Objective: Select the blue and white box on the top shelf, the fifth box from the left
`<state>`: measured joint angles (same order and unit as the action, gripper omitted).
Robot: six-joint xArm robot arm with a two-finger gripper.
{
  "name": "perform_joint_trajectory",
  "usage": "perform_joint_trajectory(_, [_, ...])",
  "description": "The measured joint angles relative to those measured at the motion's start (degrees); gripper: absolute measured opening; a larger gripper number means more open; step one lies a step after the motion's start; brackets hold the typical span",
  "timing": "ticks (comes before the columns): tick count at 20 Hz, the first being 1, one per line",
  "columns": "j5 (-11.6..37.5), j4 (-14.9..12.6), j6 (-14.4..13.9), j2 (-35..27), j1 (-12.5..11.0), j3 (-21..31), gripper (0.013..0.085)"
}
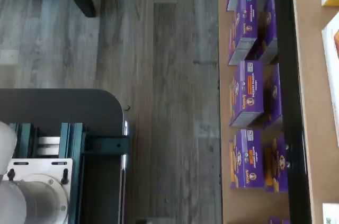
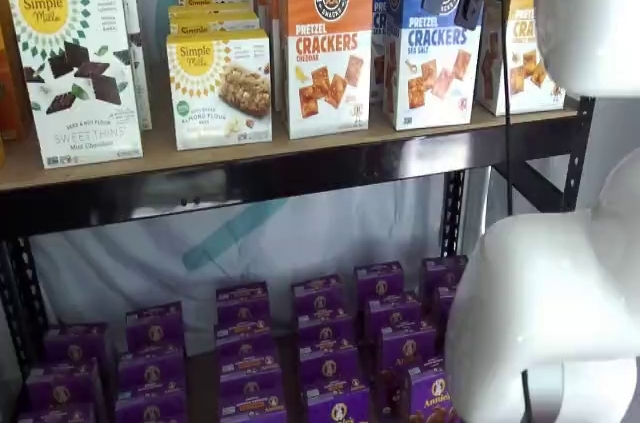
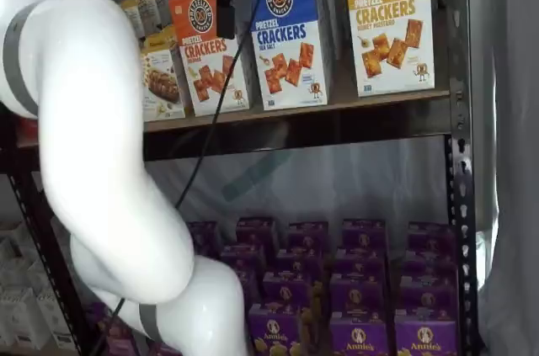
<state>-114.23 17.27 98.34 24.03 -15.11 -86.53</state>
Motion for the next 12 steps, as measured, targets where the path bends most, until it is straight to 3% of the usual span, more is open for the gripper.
perform_joint_trajectory(2, [1.65,-3.38,0.1,0.93,1.45,1.46,0.085])
perform_joint_trajectory(4, [2.6,-4.22,0.57,1.57,1.41,2.92,0.085])
perform_joint_trajectory(8, [3.92,-4.51,1.22,2.59,1.08,5.29,0.085])
perform_joint_trajectory(12, [4.55,-3.1,1.71,3.02,0.14,6.14,0.085])
